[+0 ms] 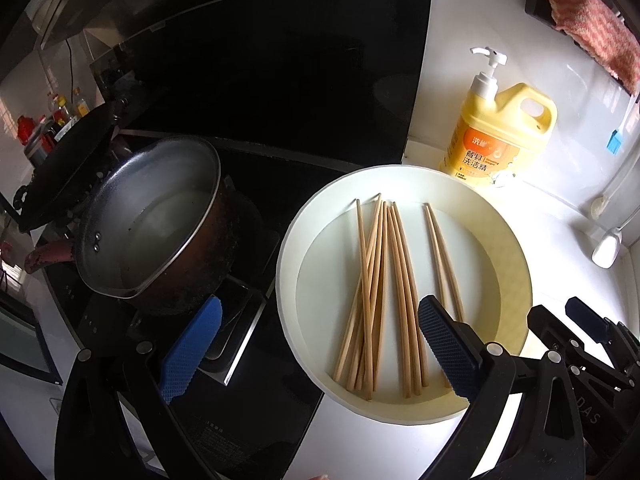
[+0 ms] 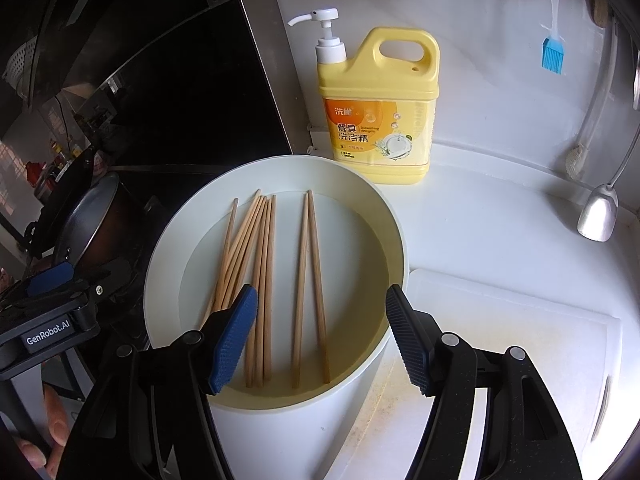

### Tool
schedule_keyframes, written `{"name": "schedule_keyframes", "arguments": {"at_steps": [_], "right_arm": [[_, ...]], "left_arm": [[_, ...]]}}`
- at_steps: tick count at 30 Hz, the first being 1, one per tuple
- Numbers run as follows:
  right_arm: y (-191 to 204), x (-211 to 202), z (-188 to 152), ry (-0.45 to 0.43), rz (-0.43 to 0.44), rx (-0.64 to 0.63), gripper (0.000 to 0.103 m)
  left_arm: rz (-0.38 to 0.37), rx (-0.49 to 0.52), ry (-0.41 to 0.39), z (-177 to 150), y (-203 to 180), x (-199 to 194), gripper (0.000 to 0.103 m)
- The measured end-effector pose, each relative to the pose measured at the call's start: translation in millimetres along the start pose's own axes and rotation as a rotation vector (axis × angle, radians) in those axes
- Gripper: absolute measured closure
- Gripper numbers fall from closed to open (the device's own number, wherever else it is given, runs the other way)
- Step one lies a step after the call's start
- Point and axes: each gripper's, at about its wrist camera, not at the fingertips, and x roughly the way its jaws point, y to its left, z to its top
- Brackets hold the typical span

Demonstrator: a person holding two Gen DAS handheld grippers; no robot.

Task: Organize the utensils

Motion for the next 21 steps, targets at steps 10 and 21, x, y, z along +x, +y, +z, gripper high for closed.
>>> {"name": "schedule_keyframes", "arguments": {"at_steps": [10, 21], "right_arm": [[0.4, -0.7, -0.4, -0.001, -0.002, 0.001, 0.039], [0.5, -1.2, -1.1, 0.002, -0.003, 0.002, 0.039]], "left_arm": [[-0.014, -0.006, 0.008, -1.8, -0.9, -0.5, 0.006], [-0.031, -0.020, 0.024, -2.5, 1.8, 1.7, 0.006]]}}
